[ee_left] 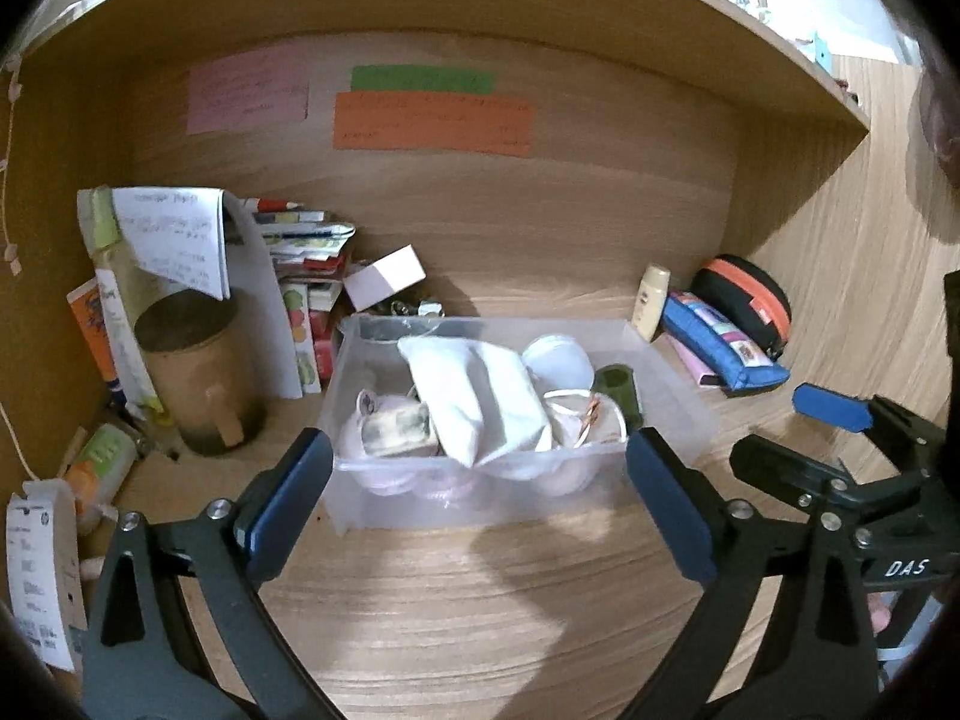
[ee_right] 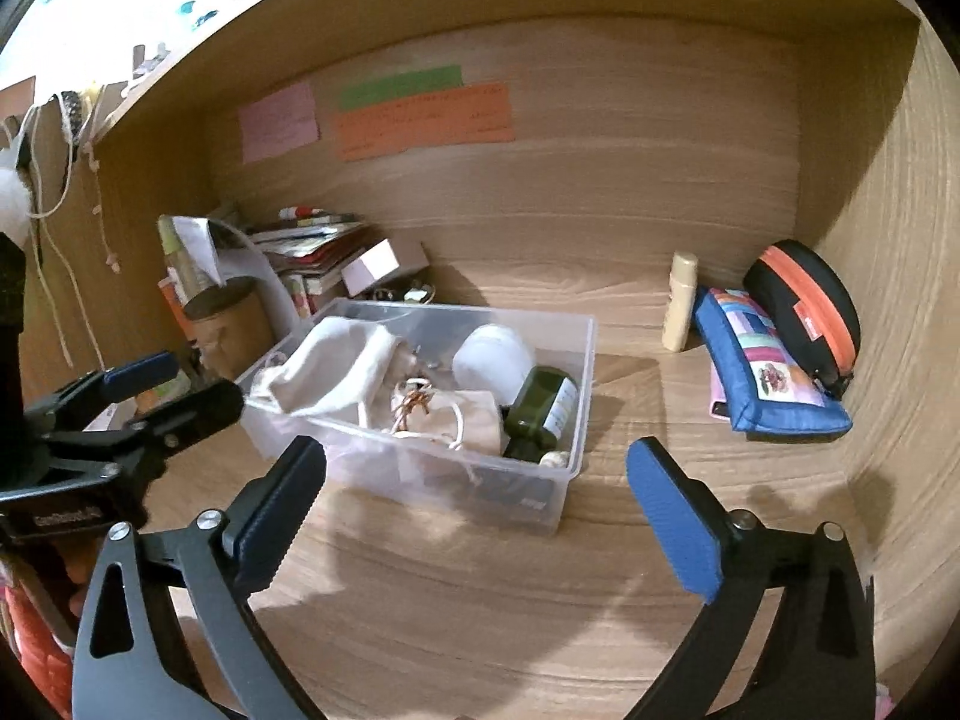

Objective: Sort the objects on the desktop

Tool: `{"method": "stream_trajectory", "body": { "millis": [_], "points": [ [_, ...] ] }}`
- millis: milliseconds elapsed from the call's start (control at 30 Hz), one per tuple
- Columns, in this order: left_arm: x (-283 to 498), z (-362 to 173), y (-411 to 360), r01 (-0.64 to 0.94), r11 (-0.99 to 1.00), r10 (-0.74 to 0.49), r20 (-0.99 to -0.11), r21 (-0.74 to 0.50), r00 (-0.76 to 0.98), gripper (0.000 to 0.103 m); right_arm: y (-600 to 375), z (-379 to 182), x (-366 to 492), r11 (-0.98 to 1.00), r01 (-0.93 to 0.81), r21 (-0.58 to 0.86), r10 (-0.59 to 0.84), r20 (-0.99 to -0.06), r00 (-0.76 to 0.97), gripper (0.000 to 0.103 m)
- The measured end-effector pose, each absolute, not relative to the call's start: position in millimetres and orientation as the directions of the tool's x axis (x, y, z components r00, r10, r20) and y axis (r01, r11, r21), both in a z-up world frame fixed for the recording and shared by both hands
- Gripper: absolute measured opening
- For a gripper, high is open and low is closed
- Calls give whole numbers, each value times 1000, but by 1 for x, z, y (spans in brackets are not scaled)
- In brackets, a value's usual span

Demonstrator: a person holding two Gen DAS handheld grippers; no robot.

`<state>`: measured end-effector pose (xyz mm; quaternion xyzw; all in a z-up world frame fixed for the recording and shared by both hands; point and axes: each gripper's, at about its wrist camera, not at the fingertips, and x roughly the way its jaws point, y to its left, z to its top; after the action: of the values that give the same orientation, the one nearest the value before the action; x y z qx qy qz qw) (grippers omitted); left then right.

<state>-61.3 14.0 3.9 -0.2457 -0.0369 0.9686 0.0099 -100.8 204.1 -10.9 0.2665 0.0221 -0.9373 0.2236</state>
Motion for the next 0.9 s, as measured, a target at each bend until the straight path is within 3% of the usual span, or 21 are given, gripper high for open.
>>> {"method": "stream_trajectory", "body": {
  "millis": [167,900],
  "points": [
    [-61,-9,12,0,-991,70,-508,-136,-859,100,202,-17,-93,-909,414,51,-380,-511,-771,100],
    [-61,-17,10,46,-990,31,-529,-133,-848,100,218,-26,-95,-922,381,70,-356,-544,-760,100]
  ]
}}
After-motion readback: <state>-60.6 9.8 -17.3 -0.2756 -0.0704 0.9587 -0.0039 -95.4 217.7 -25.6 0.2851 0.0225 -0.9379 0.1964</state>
